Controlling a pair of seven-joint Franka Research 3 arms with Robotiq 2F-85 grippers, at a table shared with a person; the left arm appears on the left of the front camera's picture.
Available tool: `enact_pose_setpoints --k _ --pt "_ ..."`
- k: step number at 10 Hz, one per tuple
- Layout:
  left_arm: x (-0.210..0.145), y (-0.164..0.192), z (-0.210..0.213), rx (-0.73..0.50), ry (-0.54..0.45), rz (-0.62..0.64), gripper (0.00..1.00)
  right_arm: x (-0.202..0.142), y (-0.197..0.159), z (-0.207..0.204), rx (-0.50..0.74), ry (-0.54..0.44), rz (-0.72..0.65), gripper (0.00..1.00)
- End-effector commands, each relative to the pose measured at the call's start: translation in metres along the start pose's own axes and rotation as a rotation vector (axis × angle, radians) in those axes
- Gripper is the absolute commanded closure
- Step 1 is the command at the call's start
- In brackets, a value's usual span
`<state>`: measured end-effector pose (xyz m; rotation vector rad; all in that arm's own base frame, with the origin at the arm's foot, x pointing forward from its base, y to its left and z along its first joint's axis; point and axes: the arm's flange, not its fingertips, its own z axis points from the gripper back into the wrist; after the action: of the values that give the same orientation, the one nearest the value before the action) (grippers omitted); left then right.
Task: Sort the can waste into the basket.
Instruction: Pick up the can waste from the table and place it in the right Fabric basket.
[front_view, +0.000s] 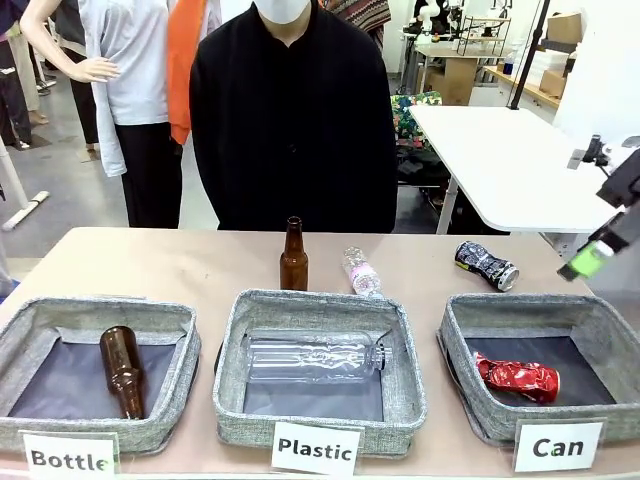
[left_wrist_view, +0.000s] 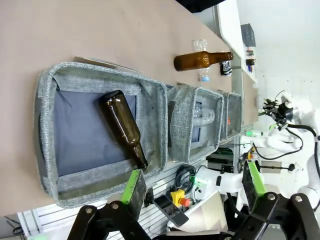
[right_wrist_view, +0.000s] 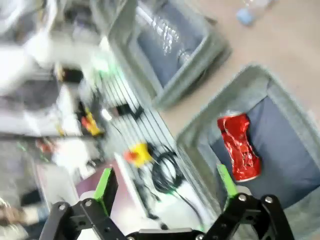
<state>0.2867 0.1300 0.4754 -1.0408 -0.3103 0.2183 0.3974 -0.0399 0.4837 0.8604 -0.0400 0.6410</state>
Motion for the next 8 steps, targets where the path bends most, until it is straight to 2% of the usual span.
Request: enact_pose_setpoints --k 1,3,4,5,8 --pt "-0.002 -0.002 0.000 -0.010 0.003 0.009 0.00 0.001 -0.011 0.012 0.206 -0.860 -0.604 0.00" --pt "-0.002 -0.002 0.000 -0.010 0.003 0.009 0.00 -0.013 -0.018 0.022 0.142 -1.146 -0.718 0.00" --pt "-0.002 -0.002 0.000 -0.010 0.003 0.009 0.00 -0.021 -0.019 0.024 0.096 -1.259 -0.710 0.00" --pt "-0.002 -0.002 0.000 -0.010 0.003 0.009 0.00 -0.012 -0.028 0.030 0.107 -0.328 -0.356 0.00" --pt "-0.002 -0.002 0.000 -0.010 0.003 0.009 0.00 -0.012 -0.028 0.030 0.107 -0.328 -0.356 0.00"
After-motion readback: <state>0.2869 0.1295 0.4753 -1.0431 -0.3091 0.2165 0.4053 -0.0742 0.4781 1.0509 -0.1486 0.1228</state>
